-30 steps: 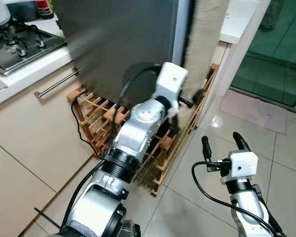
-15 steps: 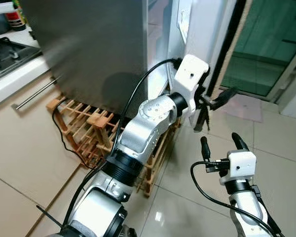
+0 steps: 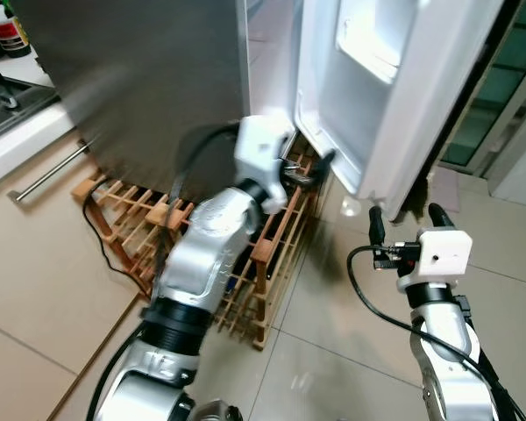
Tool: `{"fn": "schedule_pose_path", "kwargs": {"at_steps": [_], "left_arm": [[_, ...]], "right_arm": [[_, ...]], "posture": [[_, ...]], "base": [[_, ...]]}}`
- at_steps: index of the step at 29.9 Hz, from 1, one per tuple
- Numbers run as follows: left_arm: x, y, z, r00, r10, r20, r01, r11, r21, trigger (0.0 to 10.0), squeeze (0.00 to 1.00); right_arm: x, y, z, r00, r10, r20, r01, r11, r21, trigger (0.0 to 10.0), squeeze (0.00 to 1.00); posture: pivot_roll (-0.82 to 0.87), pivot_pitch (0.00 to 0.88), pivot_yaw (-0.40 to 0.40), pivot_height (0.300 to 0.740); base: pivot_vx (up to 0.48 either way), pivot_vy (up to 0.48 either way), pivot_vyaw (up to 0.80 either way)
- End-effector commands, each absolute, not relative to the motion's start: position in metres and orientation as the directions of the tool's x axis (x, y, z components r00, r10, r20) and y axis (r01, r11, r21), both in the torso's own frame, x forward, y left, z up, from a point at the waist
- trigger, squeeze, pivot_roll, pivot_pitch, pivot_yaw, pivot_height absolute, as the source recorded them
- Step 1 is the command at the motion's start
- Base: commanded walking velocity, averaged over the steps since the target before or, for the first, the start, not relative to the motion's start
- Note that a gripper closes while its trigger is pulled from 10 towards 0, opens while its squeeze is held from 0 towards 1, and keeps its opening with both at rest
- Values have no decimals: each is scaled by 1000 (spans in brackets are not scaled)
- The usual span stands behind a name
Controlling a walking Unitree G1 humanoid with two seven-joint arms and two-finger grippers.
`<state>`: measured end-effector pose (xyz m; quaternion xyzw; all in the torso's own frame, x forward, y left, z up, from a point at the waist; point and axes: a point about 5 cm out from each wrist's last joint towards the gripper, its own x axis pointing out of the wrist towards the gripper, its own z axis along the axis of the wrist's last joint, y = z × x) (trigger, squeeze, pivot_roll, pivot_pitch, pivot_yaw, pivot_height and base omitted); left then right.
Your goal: Restocking fridge
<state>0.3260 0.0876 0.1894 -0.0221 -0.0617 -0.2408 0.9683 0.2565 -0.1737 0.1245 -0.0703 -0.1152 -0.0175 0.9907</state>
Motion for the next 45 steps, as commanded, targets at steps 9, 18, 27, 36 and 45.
{"fn": "schedule_pose_path", "kwargs": {"at_steps": [9, 18, 27, 36, 45], "left_arm": [[317, 116, 167, 957, -280, 78, 281, 960, -3, 10000, 0], [324, 117, 163, 978, -204, 44, 204, 979, 5, 10000, 0], [327, 111, 156, 985, -174, -3, 174, 984, 34, 10000, 0], [329, 112, 157, 987, -158, 2, 158, 987, 20, 10000, 0], [328, 111, 156, 988, -152, -6, 152, 988, 21, 10000, 0]], "right_arm": [[271, -179, 123, 981, -32, 194, 59, 989, -134, 10000, 0], [281, -185, 122, 982, -36, 185, 65, 987, -149, 10000, 0], [289, -190, 121, 986, -24, 166, 55, 981, -184, 10000, 0], [290, -186, 116, 989, 3, 145, 23, 984, -179, 10000, 0], [293, -190, 109, 992, 16, 123, 9, 979, -205, 10000, 0]], "posture": [[57, 0, 21, 728], [42, 0, 21, 728], [40, 0, 12, 728], [37, 0, 12, 728], [36, 3, 14, 728]], "base": [[198, -292, 0], [415, -129, 57], [212, 0, 615], [0, 0, 382], [0, 0, 0]]}}
